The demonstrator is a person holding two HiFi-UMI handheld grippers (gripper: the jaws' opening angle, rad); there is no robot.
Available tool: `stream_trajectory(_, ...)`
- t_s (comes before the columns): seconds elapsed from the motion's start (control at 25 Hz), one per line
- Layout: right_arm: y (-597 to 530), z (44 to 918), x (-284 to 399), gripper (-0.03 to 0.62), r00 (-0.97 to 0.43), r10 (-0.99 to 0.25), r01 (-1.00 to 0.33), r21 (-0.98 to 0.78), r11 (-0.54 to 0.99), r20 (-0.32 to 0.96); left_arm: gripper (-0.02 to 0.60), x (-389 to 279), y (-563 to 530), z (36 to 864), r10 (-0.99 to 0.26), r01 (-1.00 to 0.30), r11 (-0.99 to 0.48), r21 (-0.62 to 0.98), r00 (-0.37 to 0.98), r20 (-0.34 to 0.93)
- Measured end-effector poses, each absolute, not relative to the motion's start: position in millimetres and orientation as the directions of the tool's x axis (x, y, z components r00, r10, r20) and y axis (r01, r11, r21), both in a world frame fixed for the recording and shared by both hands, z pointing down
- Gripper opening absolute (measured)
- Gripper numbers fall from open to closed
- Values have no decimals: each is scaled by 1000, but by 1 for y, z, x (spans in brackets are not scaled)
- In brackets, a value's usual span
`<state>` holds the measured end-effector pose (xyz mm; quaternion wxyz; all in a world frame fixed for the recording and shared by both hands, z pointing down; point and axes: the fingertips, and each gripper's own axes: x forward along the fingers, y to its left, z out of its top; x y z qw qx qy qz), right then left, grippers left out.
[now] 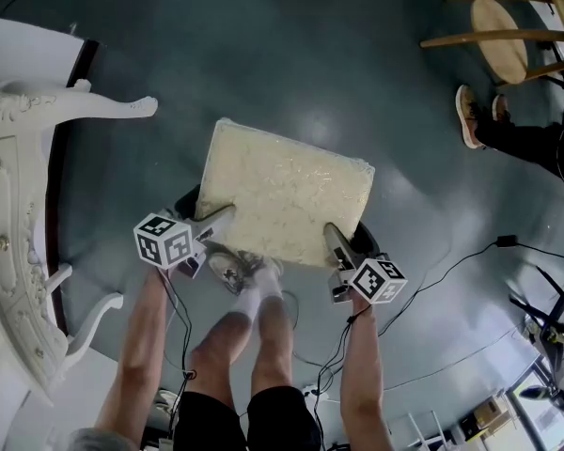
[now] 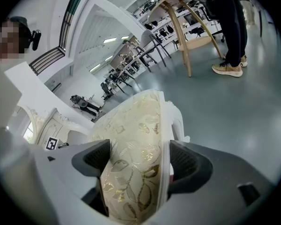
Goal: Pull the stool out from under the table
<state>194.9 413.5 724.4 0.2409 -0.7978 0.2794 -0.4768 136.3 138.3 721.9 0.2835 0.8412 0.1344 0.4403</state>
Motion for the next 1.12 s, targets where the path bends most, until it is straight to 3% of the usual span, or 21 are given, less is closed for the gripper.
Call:
stream_trajectory(0.6,415,730,179,390,418,-667,-236,-636,-735,616,420,120,139,730,479,-25,-795,605,585,654)
stream_trajectory(1.12,399,690,193,388,429,-502,-336,-384,-860,751,420,129,120,659,381,-44,-841,540,661,646)
